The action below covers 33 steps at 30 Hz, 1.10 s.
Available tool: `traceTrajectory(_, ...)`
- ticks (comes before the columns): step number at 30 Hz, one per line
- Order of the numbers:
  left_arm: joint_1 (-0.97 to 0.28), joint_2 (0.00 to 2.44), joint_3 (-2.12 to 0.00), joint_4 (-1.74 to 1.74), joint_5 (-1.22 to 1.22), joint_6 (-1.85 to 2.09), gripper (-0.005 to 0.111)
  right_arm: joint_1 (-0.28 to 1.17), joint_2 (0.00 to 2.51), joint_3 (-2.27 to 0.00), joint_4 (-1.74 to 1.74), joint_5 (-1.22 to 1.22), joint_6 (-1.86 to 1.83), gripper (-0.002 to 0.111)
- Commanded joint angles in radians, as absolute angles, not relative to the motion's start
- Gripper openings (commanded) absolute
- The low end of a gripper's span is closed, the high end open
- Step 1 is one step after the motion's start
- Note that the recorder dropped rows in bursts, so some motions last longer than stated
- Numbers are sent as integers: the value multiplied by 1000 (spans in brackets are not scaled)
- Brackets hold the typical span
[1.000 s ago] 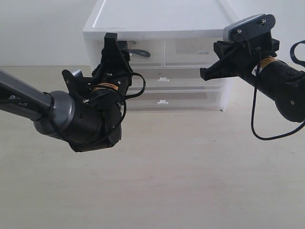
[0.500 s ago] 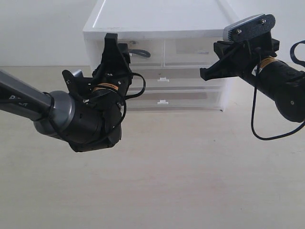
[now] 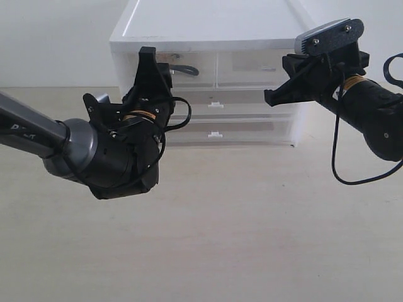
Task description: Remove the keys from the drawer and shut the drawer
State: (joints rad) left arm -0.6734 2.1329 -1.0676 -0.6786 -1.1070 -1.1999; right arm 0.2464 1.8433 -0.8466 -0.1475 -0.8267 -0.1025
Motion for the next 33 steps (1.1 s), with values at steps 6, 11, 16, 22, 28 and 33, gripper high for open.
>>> traceTrajectory(6, -668, 2135, -1141, -681, -1093, -1101, 4, 239, 1847, -861, -111, -818, -102, 0)
traceTrajectory(11, -668, 2135, -1141, -681, -1100, -1090, 4, 239, 1850, -861, -111, -815, -102, 0)
traceTrajectory(16, -668, 2135, -1141, -679, -1109, -1094, 4, 239, 1850, -861, -111, -811, -102, 0)
traceTrajectory(22, -670, 2135, -1140, -631, -1111, -1111, 4, 239, 1850, -861, -111, -818, -111, 0)
traceTrajectory(28, -673, 2122, -1095, -631, -1155, -1111, 4, 239, 1851, -861, -111, -820, -111, 0)
traceTrajectory(33, -673, 2101, -1056, -636, -1160, -1119, 4, 239, 1877, -881, -111, -821, -102, 0)
